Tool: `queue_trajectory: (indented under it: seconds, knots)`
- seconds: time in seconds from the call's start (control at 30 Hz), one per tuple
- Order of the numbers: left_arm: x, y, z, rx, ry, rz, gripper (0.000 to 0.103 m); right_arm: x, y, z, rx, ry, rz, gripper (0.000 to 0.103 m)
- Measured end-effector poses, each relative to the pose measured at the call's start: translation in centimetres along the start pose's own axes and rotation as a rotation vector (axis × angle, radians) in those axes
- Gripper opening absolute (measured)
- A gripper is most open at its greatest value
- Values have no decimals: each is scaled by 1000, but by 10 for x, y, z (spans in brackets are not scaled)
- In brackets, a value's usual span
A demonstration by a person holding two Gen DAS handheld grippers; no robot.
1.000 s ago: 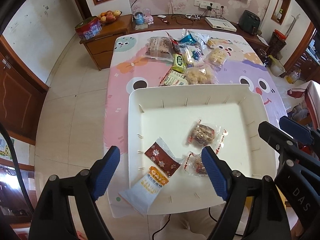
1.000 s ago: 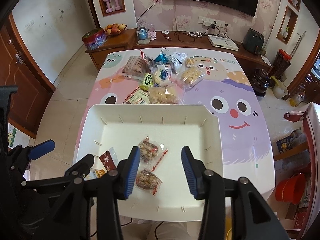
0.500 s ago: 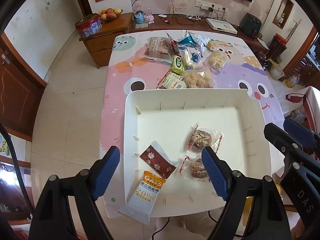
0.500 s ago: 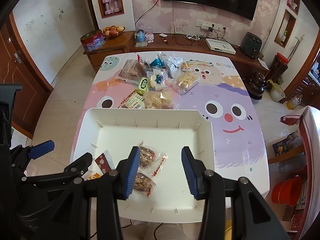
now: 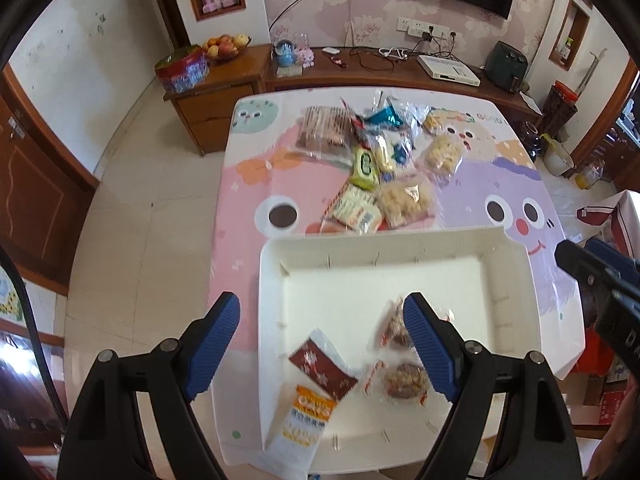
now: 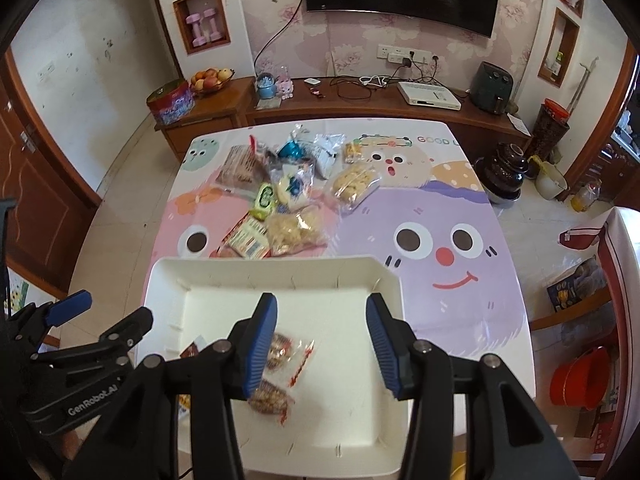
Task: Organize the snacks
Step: 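Release the OATS bar and the clear bag into the tray with both tools, then grasp the clear printed bread bag with the left tool while the right grasps the rice-cake bag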
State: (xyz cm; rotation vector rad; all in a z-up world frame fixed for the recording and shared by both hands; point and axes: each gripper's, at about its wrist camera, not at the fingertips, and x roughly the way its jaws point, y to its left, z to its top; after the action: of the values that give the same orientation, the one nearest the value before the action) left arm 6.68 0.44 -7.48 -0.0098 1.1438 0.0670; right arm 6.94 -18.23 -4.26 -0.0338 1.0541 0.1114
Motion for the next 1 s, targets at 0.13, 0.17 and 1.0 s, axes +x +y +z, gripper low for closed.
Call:
queue_trajectory:
  seconds: [0.13,0.17,1.0]
  knots:
    - [2,-3,24,28,-34,32,83,7,-11,22,11,-20,-2,47]
    - [3,-3,32,32,-39,39,83,8,-13,28,10,-25,-2,47]
    - [194,32,223,0,172,92,83,204,-90,188,185,213,72,55]
